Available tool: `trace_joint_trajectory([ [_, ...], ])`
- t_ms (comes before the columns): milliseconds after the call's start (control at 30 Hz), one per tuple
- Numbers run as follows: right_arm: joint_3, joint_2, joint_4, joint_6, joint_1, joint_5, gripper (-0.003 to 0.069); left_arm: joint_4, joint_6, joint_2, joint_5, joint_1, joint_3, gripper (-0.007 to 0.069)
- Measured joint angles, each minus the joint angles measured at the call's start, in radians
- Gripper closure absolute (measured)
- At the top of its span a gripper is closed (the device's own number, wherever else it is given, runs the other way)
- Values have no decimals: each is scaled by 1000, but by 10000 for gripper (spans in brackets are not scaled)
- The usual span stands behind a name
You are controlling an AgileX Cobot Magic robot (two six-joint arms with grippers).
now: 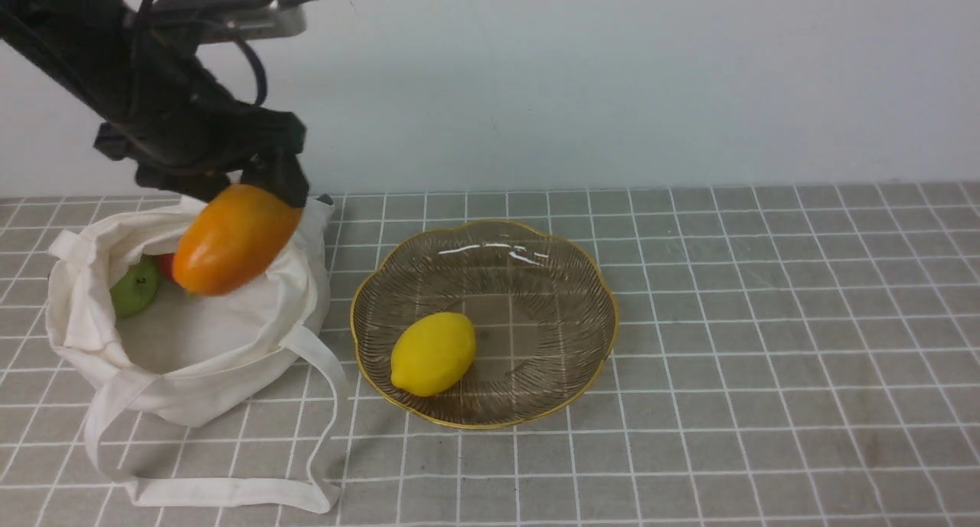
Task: Take the fruit out of the bag on the grey coffee tablecloth and place them on the plate.
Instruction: 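Carry the mango from the white cloth bag to the fruit plate with the left gripper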
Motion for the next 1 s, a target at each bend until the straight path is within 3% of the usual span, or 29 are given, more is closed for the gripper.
trace_joint_trajectory([
  [200, 0, 0, 0, 0, 0, 0, 671, -183, 54, 28, -114, -196, -1, 125],
  [400, 0, 0, 0, 0, 0, 0, 671, -226, 51, 157, -301, -328, -1, 125],
  [1000, 0, 0, 0, 0, 0, 0, 671, -229, 1, 343, -392, -343, -1, 94],
])
